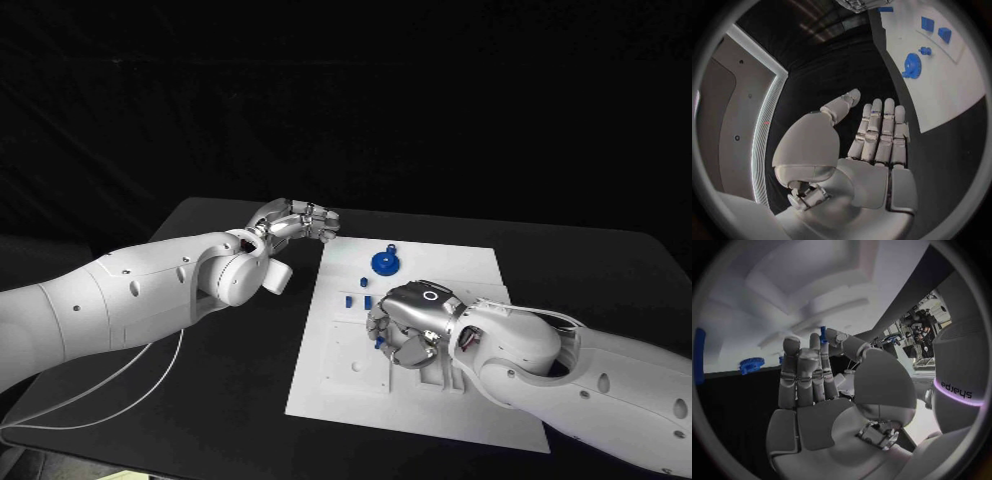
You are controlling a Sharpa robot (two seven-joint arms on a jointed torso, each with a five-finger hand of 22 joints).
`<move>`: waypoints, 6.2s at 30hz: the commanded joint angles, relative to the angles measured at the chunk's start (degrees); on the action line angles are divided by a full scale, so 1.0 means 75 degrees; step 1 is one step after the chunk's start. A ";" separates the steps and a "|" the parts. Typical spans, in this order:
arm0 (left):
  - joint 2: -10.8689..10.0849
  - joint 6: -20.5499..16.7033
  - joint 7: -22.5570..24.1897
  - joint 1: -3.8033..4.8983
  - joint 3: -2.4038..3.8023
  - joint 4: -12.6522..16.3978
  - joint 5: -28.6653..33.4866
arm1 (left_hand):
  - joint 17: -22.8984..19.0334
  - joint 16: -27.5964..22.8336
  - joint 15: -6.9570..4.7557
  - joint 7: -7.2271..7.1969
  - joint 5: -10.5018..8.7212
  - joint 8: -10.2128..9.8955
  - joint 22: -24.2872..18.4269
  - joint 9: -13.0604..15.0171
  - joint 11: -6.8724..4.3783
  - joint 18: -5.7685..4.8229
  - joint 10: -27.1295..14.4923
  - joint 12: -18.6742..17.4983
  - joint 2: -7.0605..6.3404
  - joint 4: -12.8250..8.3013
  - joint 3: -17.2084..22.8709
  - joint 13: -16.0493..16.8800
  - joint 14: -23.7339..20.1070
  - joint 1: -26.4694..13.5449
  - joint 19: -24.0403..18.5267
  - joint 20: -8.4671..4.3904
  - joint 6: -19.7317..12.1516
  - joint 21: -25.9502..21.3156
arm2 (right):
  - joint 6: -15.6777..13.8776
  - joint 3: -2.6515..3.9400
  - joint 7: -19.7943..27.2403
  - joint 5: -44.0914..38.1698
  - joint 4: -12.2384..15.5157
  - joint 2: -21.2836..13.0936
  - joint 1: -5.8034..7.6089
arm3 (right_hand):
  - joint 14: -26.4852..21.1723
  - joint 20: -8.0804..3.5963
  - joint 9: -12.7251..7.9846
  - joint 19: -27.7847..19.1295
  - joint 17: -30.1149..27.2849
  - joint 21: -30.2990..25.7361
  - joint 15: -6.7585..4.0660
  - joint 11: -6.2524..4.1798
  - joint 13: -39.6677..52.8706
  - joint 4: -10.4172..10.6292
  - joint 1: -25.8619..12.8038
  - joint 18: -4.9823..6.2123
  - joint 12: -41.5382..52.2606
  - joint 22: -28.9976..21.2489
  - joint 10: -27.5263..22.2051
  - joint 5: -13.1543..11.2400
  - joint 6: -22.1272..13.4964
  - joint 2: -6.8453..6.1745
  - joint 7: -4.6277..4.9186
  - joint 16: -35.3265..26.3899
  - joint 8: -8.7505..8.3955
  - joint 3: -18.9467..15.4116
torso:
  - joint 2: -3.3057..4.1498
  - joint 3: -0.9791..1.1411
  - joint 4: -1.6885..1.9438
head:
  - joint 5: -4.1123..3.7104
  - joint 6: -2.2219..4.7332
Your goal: Assemble the parts on the task board
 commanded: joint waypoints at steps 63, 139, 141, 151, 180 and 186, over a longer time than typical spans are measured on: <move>0.0026 0.0172 0.0019 0.0007 0.0006 -0.0051 0.0045 | 0.0044 -0.0105 0.0008 -0.0015 0.0043 0.0045 0.0028 -0.0024 0.0014 0.0126 -0.0055 -0.0020 0.0038 -0.0003 -0.0047 -0.0042 0.0026 -0.0001 -0.0004 0.0049 -0.0043 -0.0077 | 0.1575 0.0558 -0.0186 0.2223 -0.0151 -0.1366 0.1071 | -0.0322 -0.0023 -0.0449 -0.0129 -0.0163 0.0049 0.0507 0.0642 -0.1001 -0.0232 -0.0690 0.0182 -0.0616 0.0143 -0.1690 0.0753 -0.1378 -0.0439 0.0495 0.0371 -0.0732 -0.2522 | 0.0002 0.0019 -0.0007 | -0.0429 0.0333; -0.0004 0.0221 0.0017 0.0006 0.0005 -0.0127 0.0045 | 0.0083 -0.0140 0.0009 -0.0017 0.0043 0.0056 0.0048 -0.0029 0.0014 0.0125 -0.0053 -0.0014 0.0054 0.0005 -0.0049 -0.0061 0.0037 0.0004 0.0002 0.0051 -0.0045 -0.0099 | 0.0302 0.0412 -0.0268 0.1250 0.0314 -0.1546 0.0855 | -0.0299 -0.0074 -0.0353 -0.0046 -0.0425 0.0253 -0.0031 0.0083 -0.0671 0.0650 0.0305 0.0182 0.0034 0.0150 -0.0105 -0.1431 -0.0218 -0.0041 0.0113 0.0530 0.0020 0.0340 | 0.0001 0.0004 0.0010 | -0.0401 0.0202; 0.0001 0.0220 0.0022 0.0006 0.0005 -0.0130 0.0045 | 0.0084 -0.0142 0.0009 -0.0017 0.0044 0.0057 0.0049 -0.0029 0.0014 0.0125 -0.0053 -0.0014 0.0054 0.0005 -0.0049 -0.0062 0.0038 0.0004 0.0002 0.0051 -0.0045 -0.0100 | 0.0149 0.0437 -0.0137 0.1449 0.0438 -0.1527 0.0855 | -0.0297 -0.0075 -0.0346 -0.0043 -0.0424 0.0258 -0.0033 0.0081 -0.0661 0.0647 0.0303 0.0182 0.0036 0.0150 -0.0103 -0.1430 -0.0214 -0.0038 0.0111 0.0531 0.0024 0.0349 | 0.0000 0.0004 0.0007 | -0.0383 0.0197; 0.0030 0.0219 0.0024 0.0006 0.0005 -0.0126 0.0045 | 0.0091 -0.0147 0.0009 -0.0017 0.0045 0.0059 0.0052 -0.0030 0.0014 0.0125 -0.0052 -0.0013 0.0057 0.0005 -0.0049 -0.0065 0.0040 0.0004 0.0004 0.0051 -0.0045 -0.0103 | 0.0006 0.0432 0.0177 0.1765 0.0871 -0.0996 0.0788 | -0.0287 -0.0085 -0.0308 -0.0035 -0.0421 0.0291 -0.0036 0.0078 -0.0590 0.0565 0.0260 0.0182 0.0034 0.0153 -0.0114 -0.1395 -0.0218 0.0037 0.0109 0.0539 0.0027 0.0328 | -0.0002 0.0006 0.0000 | -0.0227 0.0128; 0.0078 0.0238 0.0015 0.0006 0.0006 -0.0096 0.0046 | 0.0110 -0.0164 0.0009 -0.0017 0.0045 0.0063 0.0061 -0.0033 0.0014 0.0125 -0.0052 -0.0011 0.0056 0.0002 -0.0053 -0.0074 0.0044 0.0004 0.0006 0.0051 -0.0047 -0.0114 | 0.0337 0.0015 0.0158 0.0231 0.0728 0.0123 0.0083 | -0.0288 -0.0088 -0.0237 -0.0061 -0.0416 0.0332 -0.0039 0.0076 -0.0451 0.0331 0.0191 0.0182 0.0022 0.0149 -0.0136 -0.1351 -0.0214 0.0132 0.0103 0.0544 0.0026 0.0266 | -0.0001 0.0002 0.0000 | 0.0037 -0.0024; 0.0069 0.0241 0.0014 0.0006 0.0006 -0.0100 0.0046 | 0.0113 -0.0168 0.0009 -0.0016 0.0045 0.0064 0.0063 -0.0034 0.0015 0.0124 -0.0052 -0.0011 0.0056 0.0003 -0.0054 -0.0076 0.0044 0.0002 0.0007 0.0051 -0.0048 -0.0117 | 0.0556 -0.0047 0.0046 0.0054 0.0680 0.0135 0.0069 | -0.0289 -0.0089 -0.0225 -0.0066 -0.0413 0.0338 -0.0042 0.0072 -0.0428 0.0285 0.0191 0.0182 0.0023 0.0148 -0.0130 -0.1362 -0.0203 0.0135 0.0098 0.0547 0.0029 0.0266 | -0.0001 0.0010 -0.0001 | 0.0044 -0.0042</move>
